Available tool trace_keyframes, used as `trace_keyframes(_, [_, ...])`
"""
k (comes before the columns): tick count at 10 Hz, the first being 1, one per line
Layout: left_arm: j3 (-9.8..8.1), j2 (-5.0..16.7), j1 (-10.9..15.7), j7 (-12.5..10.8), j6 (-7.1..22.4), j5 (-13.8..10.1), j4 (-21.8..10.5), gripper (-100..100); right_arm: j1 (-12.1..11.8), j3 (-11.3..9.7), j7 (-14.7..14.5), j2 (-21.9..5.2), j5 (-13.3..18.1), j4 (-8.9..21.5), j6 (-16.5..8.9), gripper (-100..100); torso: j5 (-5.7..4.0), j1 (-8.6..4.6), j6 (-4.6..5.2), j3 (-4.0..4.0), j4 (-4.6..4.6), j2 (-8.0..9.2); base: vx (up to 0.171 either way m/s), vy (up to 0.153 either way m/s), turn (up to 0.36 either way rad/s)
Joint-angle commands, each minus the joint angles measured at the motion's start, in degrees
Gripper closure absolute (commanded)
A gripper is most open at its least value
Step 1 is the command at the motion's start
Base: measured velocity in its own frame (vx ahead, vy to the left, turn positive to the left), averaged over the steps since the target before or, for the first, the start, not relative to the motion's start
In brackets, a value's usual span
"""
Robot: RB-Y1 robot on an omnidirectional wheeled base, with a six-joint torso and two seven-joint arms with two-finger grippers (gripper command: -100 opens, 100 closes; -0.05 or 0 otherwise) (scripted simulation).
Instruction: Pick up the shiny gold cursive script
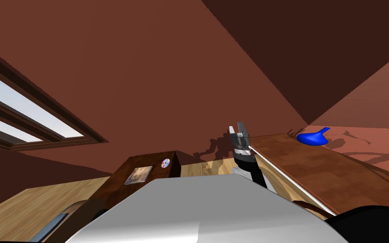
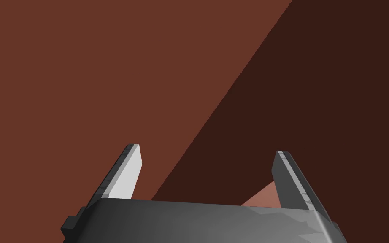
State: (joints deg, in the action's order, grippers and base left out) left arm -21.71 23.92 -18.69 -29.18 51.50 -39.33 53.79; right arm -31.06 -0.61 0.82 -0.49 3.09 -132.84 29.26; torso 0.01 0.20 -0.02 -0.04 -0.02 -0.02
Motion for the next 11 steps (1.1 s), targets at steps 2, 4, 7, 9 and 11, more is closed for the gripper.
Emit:
trace_keyframes(2, [0.40,-1.40,1.14,0.77,-2.65,0.93,-2.54,-100,0.00,0.00,0.00,0.00,0.00,0.00,0.00,0,0.01,0.08,0.01,0.03,0.01,0.05,0.012,0.051,0.029])
trace_keyframes(4, [0.55,-1.80,1.42,0.70,-3.06,1.26,-3.00,-100,0.00,0.00,0.00,0.00,0.00,0.00,0.00,0,0.02,0.06,0.01,0.03,0.01,0.04,0.013,0.028,0.018])
trace_keyframes(7, [0.56,-1.84,1.48,0.74,-3.32,1.30,-3.10,100,0.01,-0.01,0.00,0.01,0.00,0.00,0.00,0,0.01,-0.12,0.00,0.07,0.02,0.12,0.000,0.000,0.000])
trace_keyframes(9, [0.57,-1.87,1.47,0.73,-3.26,1.29,-3.11,100,0.01,-0.01,0.00,0.00,0.00,0.00,0.00,0,0.03,-0.04,0.01,0.07,0.02,0.12,0.000,0.000,0.000])
trace_keyframes(11, [0.24,-0.79,0.75,0.51,-1.67,0.53,-1.63,100,0.01,0.00,0.00,0.00,0.00,0.00,0.00,0,0.02,-0.04,0.01,0.07,0.02,0.12,-0.005,-0.014,-0.022])
